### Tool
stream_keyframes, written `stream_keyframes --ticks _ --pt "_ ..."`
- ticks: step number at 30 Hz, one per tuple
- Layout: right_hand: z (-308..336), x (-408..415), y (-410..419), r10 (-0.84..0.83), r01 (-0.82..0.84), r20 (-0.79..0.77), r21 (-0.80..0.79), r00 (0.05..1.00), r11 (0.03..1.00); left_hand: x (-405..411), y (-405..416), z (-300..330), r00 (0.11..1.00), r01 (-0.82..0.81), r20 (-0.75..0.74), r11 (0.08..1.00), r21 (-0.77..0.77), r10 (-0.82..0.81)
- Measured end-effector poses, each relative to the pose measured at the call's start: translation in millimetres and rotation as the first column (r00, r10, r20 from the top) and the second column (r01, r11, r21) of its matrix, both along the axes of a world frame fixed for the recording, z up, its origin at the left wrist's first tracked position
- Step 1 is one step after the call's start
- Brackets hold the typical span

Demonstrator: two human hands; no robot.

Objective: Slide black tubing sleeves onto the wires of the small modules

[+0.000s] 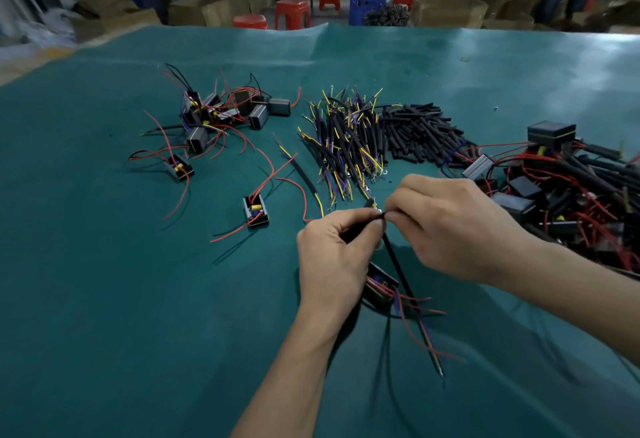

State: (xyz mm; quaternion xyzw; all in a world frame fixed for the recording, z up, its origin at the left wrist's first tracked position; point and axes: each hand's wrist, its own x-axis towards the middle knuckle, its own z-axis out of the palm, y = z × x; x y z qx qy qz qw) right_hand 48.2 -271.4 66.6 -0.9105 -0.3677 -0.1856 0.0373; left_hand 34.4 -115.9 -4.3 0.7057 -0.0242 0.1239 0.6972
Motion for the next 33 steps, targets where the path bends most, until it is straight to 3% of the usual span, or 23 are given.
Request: stream_keyframes --ticks 2,4,6,8,10,12,14,17,22,33 --pt "3.4 2.5 3.5 -0.116 0.14 -0.184 0.121 0.976 0.983 -0.2 0.1 -0.9 1.0 0.002 0.007 1.0 0.019 -0.002" --pt "7.7 8.2 3.9 -0.227 0.309 -0.41 0.147 0.884 0.94 -1.0 -0.3 -0.4 1.0 0.008 0.01 1.0 0.013 -0.008" --pt "11.3 13.7 4.0 -0.177 0.486 -0.734 0.231 0.656 0.843 -1.5 -0.1 0.9 0.999 0.03 0.013 1.0 -0.006 -0.03" --pt "12.0 18.1 3.1 0.059 0.658 -0.94 0.279 0.336 0.699 -2.1 0.3 1.7 0.999 0.053 0.012 0.998 -0.034 -0.053" --pt "11.2 19.5 -0.1 0.227 0.757 -0.969 0.218 0.094 0.616 -2.0 0.1 1.9 0.998 0.064 0.02 0.997 -0.039 -0.063" --pt "8.3 19.1 -3.3 0.318 0.778 -0.948 0.189 -0.014 0.599 -2.4 -0.5 2.6 0.996 0.081 0.027 0.996 -0.04 -0.08" --pt "5.6 20.3 -5.6 0.35 0.779 -0.936 0.249 0.041 0.576 -2.8 -1.1 3.8 0.995 0.101 0.021 0.993 -0.059 -0.1" --pt "-1.1 26.0 -8.5 0.379 0.745 -0.888 0.434 0.26 0.507 -2.1 -1.5 3.3 0.993 0.114 0.021 0.992 -0.049 -0.113" --pt "-11.1 25.0 -7.3 0.554 0.712 -0.806 0.513 0.208 0.48 -3.0 -0.4 3.6 0.991 0.13 0.046 0.989 -0.067 -0.127" --pt "-10.7 19.2 -7.6 0.44 0.608 -0.745 0.665 0.5 0.434 -3.7 0.0 4.5 0.988 0.144 0.074 0.988 -0.062 -0.139"
